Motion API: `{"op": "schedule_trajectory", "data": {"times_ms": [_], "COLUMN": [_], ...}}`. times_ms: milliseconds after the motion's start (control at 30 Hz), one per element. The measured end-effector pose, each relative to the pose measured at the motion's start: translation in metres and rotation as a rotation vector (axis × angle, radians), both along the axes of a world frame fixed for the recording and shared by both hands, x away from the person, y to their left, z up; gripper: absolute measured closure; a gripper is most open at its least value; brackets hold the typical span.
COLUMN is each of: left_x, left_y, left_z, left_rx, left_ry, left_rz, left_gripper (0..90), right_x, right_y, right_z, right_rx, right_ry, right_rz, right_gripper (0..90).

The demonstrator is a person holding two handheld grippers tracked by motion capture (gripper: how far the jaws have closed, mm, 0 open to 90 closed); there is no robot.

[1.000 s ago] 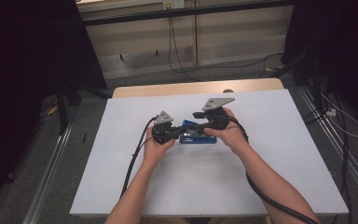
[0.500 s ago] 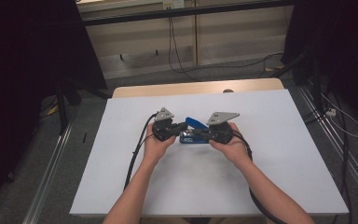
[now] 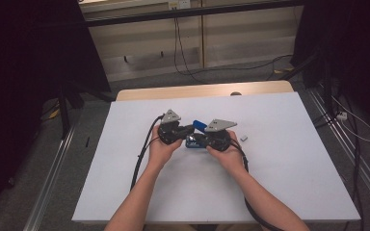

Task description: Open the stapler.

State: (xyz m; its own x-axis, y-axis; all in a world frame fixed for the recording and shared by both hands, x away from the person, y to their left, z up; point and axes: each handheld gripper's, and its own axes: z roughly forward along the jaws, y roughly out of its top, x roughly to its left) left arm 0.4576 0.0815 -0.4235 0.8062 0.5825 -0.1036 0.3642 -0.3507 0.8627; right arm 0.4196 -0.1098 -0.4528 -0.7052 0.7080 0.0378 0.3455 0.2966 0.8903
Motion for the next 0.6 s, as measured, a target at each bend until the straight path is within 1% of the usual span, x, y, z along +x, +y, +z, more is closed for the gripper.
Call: {"op": "schedule_trajectory", "data": {"times_ms": [33,100,200,267,333,400,467,600], "left_x": [0.0003,0.0004,0.0001,0.0,0.0,0.0004,0.0004,0.0006], "left_y": [0.0,-0.0007,-0.003,-0.0038,-0.0038,-0.0034,-0.0034,-0.002], "left_z": [0.0005,0.0013,0.004,0.0052,0.0051,0.0049,0.0052,0.0056], "left_rx": [0.002,0.001,0.004,0.008,0.009,0.007,0.01,0.006], "left_ry": [0.002,0.005,0.0,-0.005,-0.005,-0.003,-0.002,0.007], "left_rz": [-0.001,-0.003,-0.008,-0.01,-0.009,-0.005,-0.005,-0.005], "left_gripper": [87.4,87.3,87.4,87.0,86.9,86.2,86.0,85.0], "right_x": [0.0005,0.0009,0.0018,0.0021,0.0018,0.0016,0.0008,0.0004], "right_y": [0.0007,0.0012,0.0022,0.0024,0.0017,0.0007,0.0015,0.0015], "right_z": [0.0004,0.0008,-0.001,-0.0034,-0.0048,-0.0054,-0.0056,-0.0057], "right_rx": [-0.002,0.011,-0.001,0.0,0.011,0.04,0.04,0.043], "right_ry": [-0.005,-0.011,-0.018,-0.022,-0.03,-0.032,-0.036,-0.039], "right_rz": [-0.005,-0.016,-0.028,-0.037,-0.061,-0.079,-0.089,-0.092], "right_gripper": [90.0,90.0,90.0,90.0,90.0,90.0,90.0,90.0]}}
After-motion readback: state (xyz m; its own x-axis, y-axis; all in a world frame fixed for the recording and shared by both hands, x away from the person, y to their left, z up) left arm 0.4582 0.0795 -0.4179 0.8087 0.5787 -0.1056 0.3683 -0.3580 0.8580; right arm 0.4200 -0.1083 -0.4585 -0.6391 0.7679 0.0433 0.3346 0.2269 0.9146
